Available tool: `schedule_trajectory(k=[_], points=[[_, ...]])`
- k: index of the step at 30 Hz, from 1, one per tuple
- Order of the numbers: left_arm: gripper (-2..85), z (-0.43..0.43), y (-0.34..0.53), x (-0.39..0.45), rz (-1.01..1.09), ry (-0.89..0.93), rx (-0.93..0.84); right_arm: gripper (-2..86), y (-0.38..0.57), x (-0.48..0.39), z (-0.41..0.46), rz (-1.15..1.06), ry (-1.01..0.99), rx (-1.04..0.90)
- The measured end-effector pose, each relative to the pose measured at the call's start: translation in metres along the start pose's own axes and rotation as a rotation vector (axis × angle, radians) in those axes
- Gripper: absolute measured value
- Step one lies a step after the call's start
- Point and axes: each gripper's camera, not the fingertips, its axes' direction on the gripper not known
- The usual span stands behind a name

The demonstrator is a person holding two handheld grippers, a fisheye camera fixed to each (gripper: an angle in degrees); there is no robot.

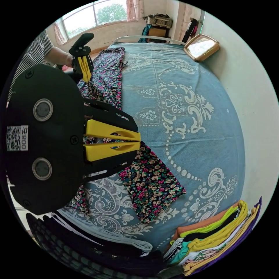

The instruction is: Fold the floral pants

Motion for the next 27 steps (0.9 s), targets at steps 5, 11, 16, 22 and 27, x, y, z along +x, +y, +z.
schedule_trajectory(k=[5,11,16,22,27], points=[[0.3,-0.017,-0.02,0.035,0.053,0.011,0.008,0.1,0.058,0.037,-0.036,-0.026,-0.073,0.102],[0.2,-0.032,-0.043,0.087,0.136,0.011,-0.023,0.1,0.151,0.089,-0.06,0.009,-0.162,0.184],[0.2,-0.03,-0.06,0.126,0.205,-0.03,-0.119,0.1,0.223,0.119,-0.048,0.029,-0.176,0.175],[0.2,-0.027,-0.081,0.159,0.214,-0.062,-0.202,0.1,0.288,0.144,-0.024,0.073,-0.26,0.176],[0.2,-0.017,-0.105,0.176,0.185,-0.073,-0.276,0.1,0.316,0.152,0.001,0.074,-0.233,0.148]])
